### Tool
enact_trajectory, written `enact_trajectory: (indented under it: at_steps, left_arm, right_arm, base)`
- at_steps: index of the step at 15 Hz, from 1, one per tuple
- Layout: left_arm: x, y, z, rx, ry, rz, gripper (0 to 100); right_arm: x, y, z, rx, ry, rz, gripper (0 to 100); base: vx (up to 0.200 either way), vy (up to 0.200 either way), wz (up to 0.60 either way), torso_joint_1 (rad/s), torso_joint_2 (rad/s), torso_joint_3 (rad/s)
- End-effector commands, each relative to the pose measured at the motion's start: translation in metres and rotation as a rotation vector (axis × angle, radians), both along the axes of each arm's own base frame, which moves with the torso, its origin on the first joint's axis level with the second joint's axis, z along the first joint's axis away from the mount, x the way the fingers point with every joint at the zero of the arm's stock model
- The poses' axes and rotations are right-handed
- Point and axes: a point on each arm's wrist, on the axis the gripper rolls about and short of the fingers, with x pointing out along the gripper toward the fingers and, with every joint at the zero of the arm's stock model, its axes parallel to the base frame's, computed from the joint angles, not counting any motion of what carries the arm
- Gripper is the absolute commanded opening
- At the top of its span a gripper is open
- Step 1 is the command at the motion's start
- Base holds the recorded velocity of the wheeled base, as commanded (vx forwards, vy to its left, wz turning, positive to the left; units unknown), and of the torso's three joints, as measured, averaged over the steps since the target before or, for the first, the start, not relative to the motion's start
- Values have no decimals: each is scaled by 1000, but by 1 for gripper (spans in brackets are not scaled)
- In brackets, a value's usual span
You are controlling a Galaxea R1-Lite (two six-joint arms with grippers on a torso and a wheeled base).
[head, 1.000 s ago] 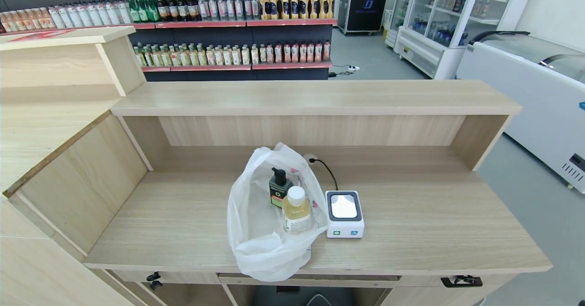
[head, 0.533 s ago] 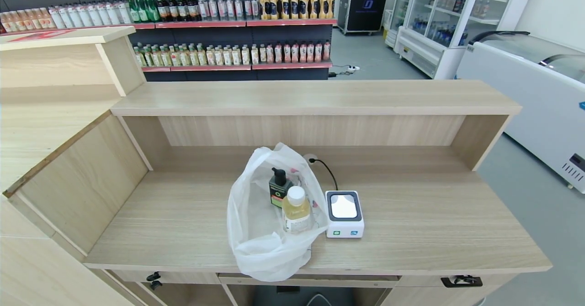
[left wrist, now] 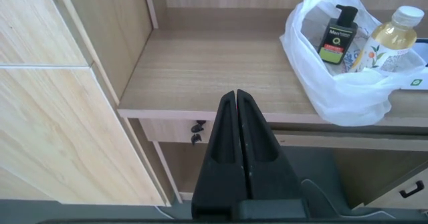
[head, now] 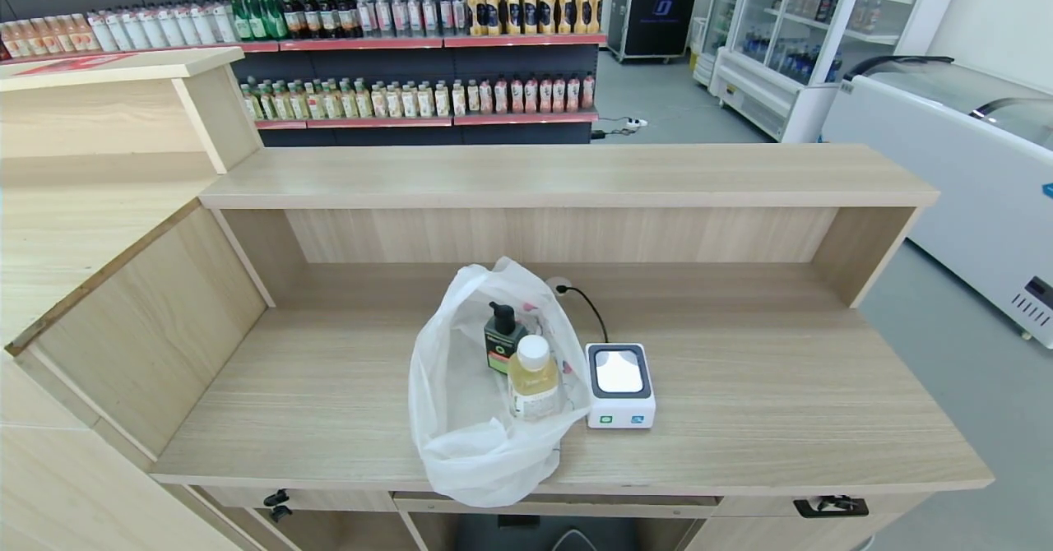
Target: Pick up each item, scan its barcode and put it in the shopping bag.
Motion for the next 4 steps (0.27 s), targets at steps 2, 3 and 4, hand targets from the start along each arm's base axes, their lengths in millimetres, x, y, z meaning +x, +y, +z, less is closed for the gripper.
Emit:
enact_trajectory:
  at_steps: [2,3,4]
  left_arm:
    - [0,0,0,0,0,0,0]
    - [0,0,0,0,0,0,0]
    - [0,0,0,0,0,0,0]
  right_arm:
    - [0,0,0,-1,3,1,100]
    - [0,0,0,-1,3,0,100]
    - [0,0,0,-1,3,-5,100]
  base:
    - [0,0,0,0,0,0]
    - [0,0,0,0,0,0]
    - [0,0,0,0,0,0]
